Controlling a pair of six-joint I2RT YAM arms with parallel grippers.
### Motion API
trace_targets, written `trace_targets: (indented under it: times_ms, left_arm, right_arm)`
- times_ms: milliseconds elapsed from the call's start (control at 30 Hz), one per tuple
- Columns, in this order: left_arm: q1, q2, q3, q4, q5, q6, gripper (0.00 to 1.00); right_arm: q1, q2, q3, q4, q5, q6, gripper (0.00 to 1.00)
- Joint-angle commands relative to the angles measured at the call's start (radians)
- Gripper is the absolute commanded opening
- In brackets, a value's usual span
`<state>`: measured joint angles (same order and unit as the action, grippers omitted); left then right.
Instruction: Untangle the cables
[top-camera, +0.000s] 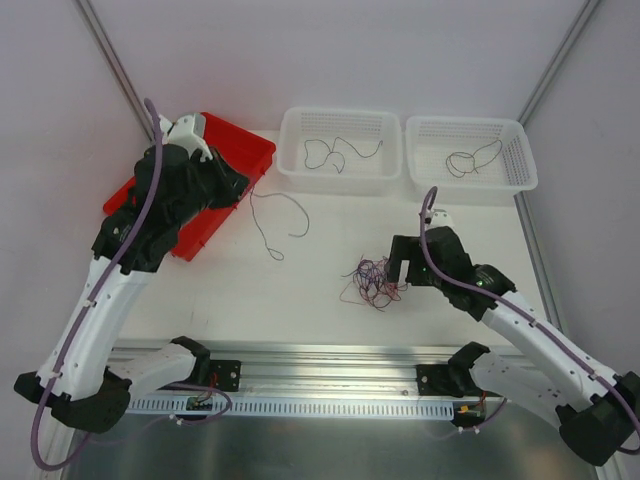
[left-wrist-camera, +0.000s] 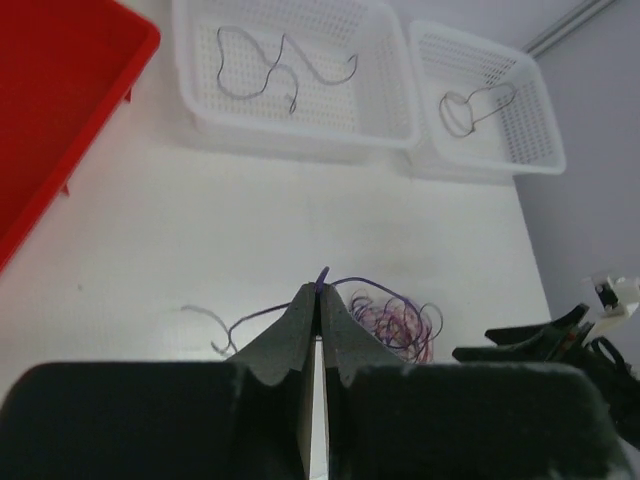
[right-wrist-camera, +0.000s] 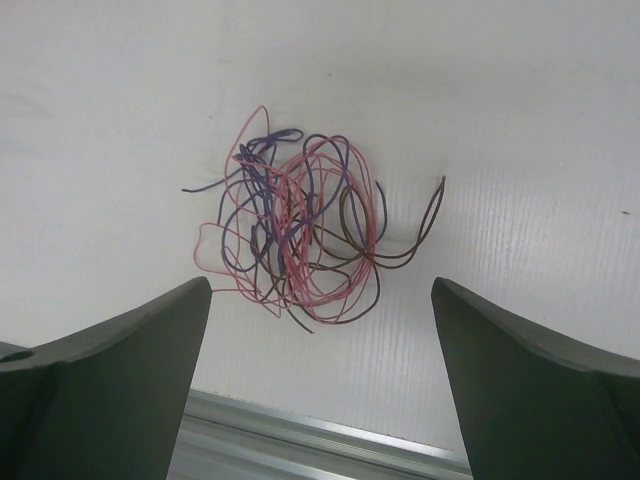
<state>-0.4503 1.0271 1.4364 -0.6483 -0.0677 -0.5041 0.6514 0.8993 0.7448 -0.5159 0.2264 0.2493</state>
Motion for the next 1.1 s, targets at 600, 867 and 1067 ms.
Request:
trace_targets:
  times_ms: [600, 867, 1067]
  left_arm:
    - [0.015, 0.766, 0.857, 0.439, -0.026, 0.157, 0.0]
    - [0.053, 1.04, 0.851, 0.719, -0.04, 0.162, 0.0]
    - [0.082, 1.215, 0.831, 0.762, 0.063, 0.093, 0.73]
  right_arm:
    - [0.004, -0.266, 0.145, -0.193, -0.004, 0.002, 0.97]
    - [0.004, -0.234, 0.12, -0.191, -0.052, 0.015, 0.97]
    - [0.005, -0.221, 0.107, -0.202, -0.047, 0.013, 0.97]
